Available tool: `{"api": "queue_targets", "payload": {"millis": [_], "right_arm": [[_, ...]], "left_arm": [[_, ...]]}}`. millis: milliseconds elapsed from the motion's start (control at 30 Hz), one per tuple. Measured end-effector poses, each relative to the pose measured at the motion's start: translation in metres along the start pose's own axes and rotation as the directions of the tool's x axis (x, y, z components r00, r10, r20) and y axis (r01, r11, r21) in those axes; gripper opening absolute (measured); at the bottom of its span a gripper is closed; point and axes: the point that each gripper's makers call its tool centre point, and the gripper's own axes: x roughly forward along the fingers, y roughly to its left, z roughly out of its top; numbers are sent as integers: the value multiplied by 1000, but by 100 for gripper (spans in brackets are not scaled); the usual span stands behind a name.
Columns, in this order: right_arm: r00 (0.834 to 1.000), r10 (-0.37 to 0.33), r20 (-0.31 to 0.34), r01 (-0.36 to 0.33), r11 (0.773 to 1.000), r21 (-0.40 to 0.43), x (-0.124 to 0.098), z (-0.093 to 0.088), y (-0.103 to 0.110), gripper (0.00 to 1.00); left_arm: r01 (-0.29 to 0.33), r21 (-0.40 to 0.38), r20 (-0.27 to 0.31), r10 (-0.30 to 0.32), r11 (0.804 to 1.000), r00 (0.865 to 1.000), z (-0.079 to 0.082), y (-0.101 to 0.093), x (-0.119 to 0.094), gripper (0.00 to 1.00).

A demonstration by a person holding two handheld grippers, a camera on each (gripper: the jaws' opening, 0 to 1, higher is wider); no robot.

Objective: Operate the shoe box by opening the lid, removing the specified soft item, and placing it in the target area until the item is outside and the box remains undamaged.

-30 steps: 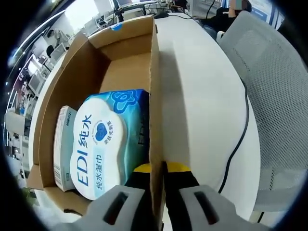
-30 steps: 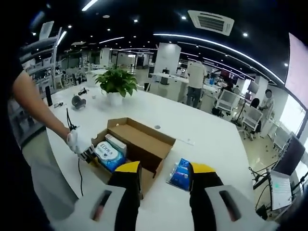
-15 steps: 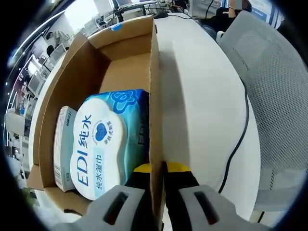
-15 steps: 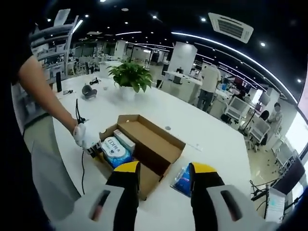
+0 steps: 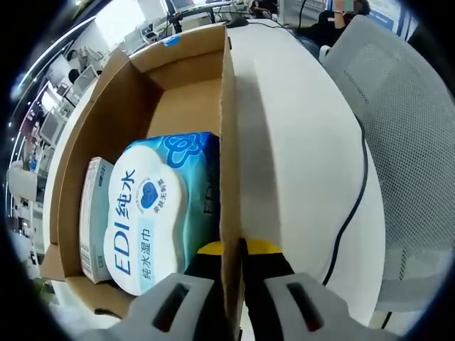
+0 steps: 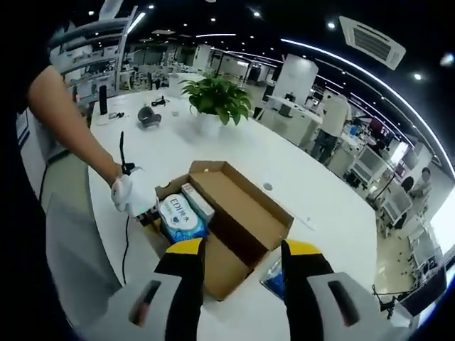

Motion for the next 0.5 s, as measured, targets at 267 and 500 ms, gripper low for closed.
{"api": "queue_targets", "payload": {"millis": [267, 500], "right_arm": [[999, 33, -8, -33, 998, -47, 15, 7, 3, 39], [998, 60, -4, -60, 998, 23, 30, -3, 11, 38]], "left_arm": [[0, -1, 2, 0, 1000, 1000, 0, 0, 0, 2], [1, -2, 1, -1, 1000, 1000, 0, -1, 0, 2]]}}
